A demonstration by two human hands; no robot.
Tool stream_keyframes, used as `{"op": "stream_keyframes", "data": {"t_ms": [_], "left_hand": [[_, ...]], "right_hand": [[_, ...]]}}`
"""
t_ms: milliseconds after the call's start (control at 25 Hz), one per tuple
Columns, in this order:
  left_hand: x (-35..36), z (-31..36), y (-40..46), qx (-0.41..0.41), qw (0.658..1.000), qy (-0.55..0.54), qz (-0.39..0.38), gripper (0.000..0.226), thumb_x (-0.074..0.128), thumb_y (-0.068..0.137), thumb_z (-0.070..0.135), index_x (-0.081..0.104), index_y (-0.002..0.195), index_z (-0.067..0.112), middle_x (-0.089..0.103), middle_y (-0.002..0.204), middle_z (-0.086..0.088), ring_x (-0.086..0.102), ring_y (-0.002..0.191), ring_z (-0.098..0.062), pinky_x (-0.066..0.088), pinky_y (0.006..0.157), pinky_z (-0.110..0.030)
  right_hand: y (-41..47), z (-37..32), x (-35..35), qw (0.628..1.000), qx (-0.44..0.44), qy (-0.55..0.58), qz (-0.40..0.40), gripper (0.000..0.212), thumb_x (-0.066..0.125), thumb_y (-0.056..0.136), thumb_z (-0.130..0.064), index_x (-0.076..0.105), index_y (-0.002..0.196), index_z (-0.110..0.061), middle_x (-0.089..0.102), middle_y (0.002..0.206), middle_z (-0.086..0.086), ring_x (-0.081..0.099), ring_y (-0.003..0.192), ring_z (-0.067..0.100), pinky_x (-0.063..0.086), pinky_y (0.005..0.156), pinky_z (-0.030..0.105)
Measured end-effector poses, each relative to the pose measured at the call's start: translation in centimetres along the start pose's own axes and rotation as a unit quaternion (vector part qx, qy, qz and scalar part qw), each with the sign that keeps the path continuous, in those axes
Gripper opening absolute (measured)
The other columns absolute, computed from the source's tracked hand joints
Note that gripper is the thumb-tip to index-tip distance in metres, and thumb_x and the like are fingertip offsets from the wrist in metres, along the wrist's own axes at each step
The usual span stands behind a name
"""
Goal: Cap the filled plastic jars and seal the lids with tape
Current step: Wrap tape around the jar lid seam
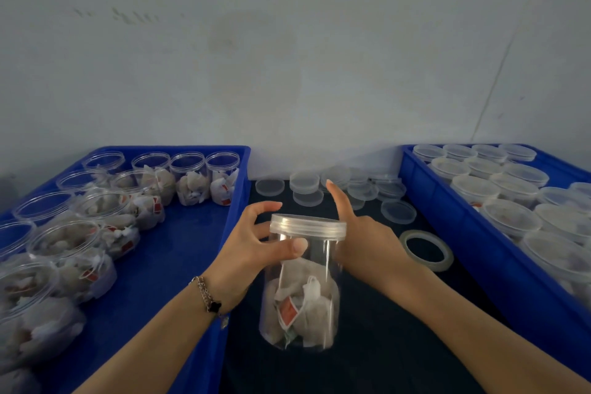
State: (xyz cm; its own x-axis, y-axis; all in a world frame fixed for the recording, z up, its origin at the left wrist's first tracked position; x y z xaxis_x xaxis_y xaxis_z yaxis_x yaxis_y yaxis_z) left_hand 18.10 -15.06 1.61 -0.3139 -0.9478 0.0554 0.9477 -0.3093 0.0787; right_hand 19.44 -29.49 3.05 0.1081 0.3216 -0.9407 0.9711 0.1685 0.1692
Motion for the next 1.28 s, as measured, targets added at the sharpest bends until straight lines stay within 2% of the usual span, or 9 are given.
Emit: {"op": "stream_keyframes", "data": {"t_ms": [160,320,520,640,800,920,1040,1160,1280], "left_hand": [[-0.1,-0.1,0.0,-0.013,0.999,-0.026,-0.018,0.105,0.088,0.027,0.057,0.050,0.115,0.014,0.073,0.087,0.003,0.070,0.078,-0.012,0.054,0.063,-0.023],[-0.8,1.1,0.1,0.037,0.997,0.059,0.023,0.070,0.069,0.062,0.062,0.062,0.101,0.004,0.064,0.087,-0.002,0.063,0.082,-0.021,0.053,0.067,-0.022],[-1.8,1.7,-0.5,0.092,0.979,0.127,0.129,0.064,0.061,0.057,0.054,0.049,0.114,0.029,0.064,0.102,0.013,0.057,0.096,0.008,0.046,0.071,-0.005],[-0.8,1.5,-0.8,0.105,0.983,0.118,0.090,0.058,0.066,0.067,0.060,0.051,0.117,0.035,0.060,0.109,0.031,0.055,0.106,0.007,0.045,0.074,-0.004],[-0.3,0.7,-0.6,0.084,0.965,0.229,0.098,0.100,0.084,0.040,0.057,0.038,0.126,0.033,0.054,0.116,0.020,0.052,0.108,0.006,0.045,0.085,-0.012],[-1.2,0.6,0.1,0.062,0.987,0.122,0.086,0.048,0.085,0.058,0.045,0.065,0.099,0.029,0.072,0.092,0.000,0.068,0.085,-0.009,0.054,0.071,-0.019],[-1.7,1.4,-0.2,0.062,0.991,0.073,0.092,0.024,0.078,0.056,0.046,0.067,0.078,0.050,0.071,0.079,0.015,0.068,0.074,-0.001,0.049,0.058,-0.009],[-1.9,0.6,-0.3,0.023,0.993,0.053,0.100,0.033,0.079,0.051,0.053,0.069,0.079,0.039,0.072,0.082,0.010,0.069,0.077,-0.007,0.054,0.066,-0.022],[-1.7,0.5,-0.3,0.009,0.996,0.028,0.084,0.039,0.079,0.046,0.049,0.069,0.080,0.033,0.073,0.083,0.002,0.070,0.077,-0.012,0.055,0.064,-0.024]], "right_hand": [[0.2,-0.3,-0.1,0.999,0.027,0.034,0.002,0.087,0.047,0.086,-0.025,-0.022,0.136,-0.045,0.057,0.055,-0.005,0.055,0.047,0.010,0.037,0.043,0.025],[0.3,0.7,-0.6,0.996,0.081,0.004,0.024,0.090,0.046,0.090,-0.022,-0.027,0.140,-0.035,0.056,0.055,-0.006,0.055,0.046,0.010,0.038,0.040,0.025],[0.4,0.8,-0.2,0.996,0.085,-0.007,0.028,0.089,0.047,0.093,-0.018,-0.025,0.144,-0.020,0.055,0.055,-0.005,0.052,0.045,0.009,0.041,0.043,0.025],[0.2,0.4,-0.4,0.996,0.080,-0.026,0.038,0.089,0.047,0.094,-0.022,-0.026,0.143,-0.016,0.051,0.055,-0.007,0.048,0.045,0.007,0.032,0.041,0.021],[-1.1,-1.9,-0.1,1.000,0.016,-0.013,0.023,0.107,0.062,0.086,-0.034,-0.031,0.139,-0.033,0.050,0.063,-0.010,0.050,0.050,0.004,0.033,0.044,0.019],[-2.1,-3.1,-0.3,0.976,-0.049,0.203,-0.054,0.108,0.071,0.080,-0.026,-0.017,0.136,-0.055,0.061,0.077,-0.006,0.062,0.070,0.002,0.048,0.054,0.016],[-3.0,-3.4,-1.7,0.933,-0.078,0.342,-0.077,0.097,0.069,0.073,-0.055,-0.007,0.133,-0.061,0.065,0.093,-0.018,0.064,0.068,0.003,0.047,0.057,0.011],[-3.9,-2.5,-2.7,0.955,-0.090,0.279,-0.047,0.093,0.055,0.063,-0.082,-0.005,0.132,-0.065,0.068,0.081,0.001,0.060,0.056,0.013,0.049,0.051,0.024],[-3.9,-1.3,-4.6,0.979,-0.111,0.169,0.020,0.076,0.034,0.068,-0.090,0.001,0.132,-0.065,0.066,0.067,-0.004,0.060,0.053,0.010,0.051,0.054,0.025]]}}
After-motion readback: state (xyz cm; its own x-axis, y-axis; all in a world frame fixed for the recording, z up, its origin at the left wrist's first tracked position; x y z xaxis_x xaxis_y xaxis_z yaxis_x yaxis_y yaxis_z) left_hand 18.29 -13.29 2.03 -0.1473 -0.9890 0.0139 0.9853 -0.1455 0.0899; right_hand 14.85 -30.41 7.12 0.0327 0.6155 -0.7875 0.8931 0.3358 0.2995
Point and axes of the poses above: each hand's wrist, its own y-axis towards the middle knuckle, its own x-axis out of the palm, z = x × y, the point moved 10 cm from there along y, towards the middle knuckle
